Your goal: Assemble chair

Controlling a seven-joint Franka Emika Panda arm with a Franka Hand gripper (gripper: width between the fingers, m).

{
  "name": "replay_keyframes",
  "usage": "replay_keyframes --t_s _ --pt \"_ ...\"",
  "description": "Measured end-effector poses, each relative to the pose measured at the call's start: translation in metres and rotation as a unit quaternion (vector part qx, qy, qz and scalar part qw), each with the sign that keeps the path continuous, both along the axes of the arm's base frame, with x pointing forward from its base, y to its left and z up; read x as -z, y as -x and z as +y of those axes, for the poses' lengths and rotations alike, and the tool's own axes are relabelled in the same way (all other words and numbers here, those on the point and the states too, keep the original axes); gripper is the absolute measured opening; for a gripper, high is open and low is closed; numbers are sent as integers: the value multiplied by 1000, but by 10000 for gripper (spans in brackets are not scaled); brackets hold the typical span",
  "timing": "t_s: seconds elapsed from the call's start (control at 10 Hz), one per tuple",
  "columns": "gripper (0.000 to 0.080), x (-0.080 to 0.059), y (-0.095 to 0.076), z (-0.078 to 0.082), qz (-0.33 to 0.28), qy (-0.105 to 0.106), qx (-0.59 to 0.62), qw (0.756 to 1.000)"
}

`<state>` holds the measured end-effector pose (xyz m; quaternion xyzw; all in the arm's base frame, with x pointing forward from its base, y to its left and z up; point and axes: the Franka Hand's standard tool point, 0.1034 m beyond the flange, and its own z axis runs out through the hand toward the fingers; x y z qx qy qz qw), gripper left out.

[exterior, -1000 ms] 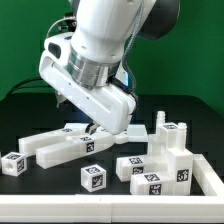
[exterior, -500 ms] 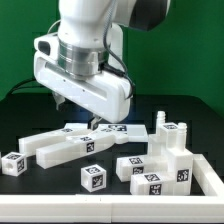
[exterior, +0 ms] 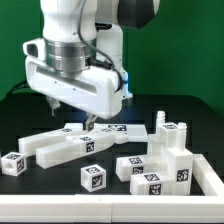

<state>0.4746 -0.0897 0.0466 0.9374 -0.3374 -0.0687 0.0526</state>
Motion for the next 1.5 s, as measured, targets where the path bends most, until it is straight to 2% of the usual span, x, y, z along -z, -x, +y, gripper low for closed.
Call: replay_keyframes --t_s 0.2,0.6,0.8,0.9,1.0,1.1,1.2,1.4,1.5 --pt "649 21 4 6 7 11 -3 1000" --pt "649 35 5 11 -3 19 -12 1000" --pt "649 36 4 9 -12 23 -18 1000" --pt "495 36 4 9 -11 23 -18 1000" --pt "495 36 4 8 -11 23 -18 999" --pt "358 36 3 8 -13 24 -18 999" --pt "300 35 2 8 -14 23 -18 999" --pt "300 34 3 6 -11 21 -12 1000" --pt "293 27 9 -4 5 11 16 1000"
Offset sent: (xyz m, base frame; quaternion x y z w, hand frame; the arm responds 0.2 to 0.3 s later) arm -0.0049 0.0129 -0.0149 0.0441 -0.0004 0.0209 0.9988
